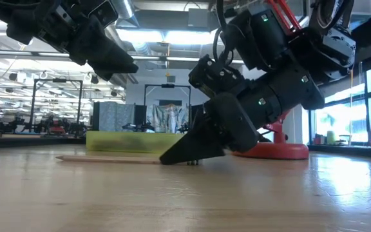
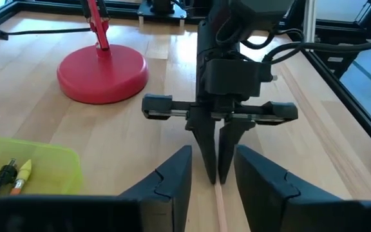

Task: Pick & place school supplies into a supply box
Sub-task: Put the pink pencil into the yellow supply box

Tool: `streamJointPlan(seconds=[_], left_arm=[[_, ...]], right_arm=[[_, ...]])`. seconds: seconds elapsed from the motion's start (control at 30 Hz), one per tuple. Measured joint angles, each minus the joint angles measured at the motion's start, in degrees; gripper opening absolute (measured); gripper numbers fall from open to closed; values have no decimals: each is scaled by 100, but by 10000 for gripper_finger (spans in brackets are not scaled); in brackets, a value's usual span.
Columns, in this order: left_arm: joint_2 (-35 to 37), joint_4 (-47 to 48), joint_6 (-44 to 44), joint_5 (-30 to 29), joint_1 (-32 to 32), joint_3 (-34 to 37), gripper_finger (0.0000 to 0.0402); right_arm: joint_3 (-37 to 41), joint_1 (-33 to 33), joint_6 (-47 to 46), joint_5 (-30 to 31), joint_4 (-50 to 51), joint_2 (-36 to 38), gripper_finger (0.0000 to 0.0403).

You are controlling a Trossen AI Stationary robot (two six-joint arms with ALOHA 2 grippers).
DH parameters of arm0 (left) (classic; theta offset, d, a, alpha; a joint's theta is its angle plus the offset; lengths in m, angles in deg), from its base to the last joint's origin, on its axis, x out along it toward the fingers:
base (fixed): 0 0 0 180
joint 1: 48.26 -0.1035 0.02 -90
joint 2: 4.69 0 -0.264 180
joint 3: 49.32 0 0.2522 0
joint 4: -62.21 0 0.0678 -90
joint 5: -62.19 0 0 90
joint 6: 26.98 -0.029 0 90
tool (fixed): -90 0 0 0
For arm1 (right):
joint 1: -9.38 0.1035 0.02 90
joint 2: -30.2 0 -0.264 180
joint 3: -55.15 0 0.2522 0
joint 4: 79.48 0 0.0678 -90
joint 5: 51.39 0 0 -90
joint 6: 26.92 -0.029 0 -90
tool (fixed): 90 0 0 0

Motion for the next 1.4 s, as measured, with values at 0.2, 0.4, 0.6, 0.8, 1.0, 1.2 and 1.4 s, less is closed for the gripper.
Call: streamJointPlan(seconds=[0.2,0.4,0.6,0.8,1.0,1.2,1.4], left_arm=[[141,490,-92,65,1,0,109],[752,811,-254,-56,-1,0,113],[1309,1311,-348,-177,0,0,109],[1375,1544,-318,-294,1,0,108],[1375,1655,-304,-296,0,0,113],[1375,1655,-304,-296,1,0,111],[1375,1905,-211,-296,-1,0,107]], right_arm=[[20,-9,-68,-27,-202,-30,31],[35,-9,-303,-43,-407,-6,31],[43,-31,-252,-81,-212,255,30],[48,-66,-179,218,-190,346,28],[44,-105,-341,228,-46,348,32],[36,-160,-330,217,-179,391,26],[24,-346,-410,204,-399,402,27]])
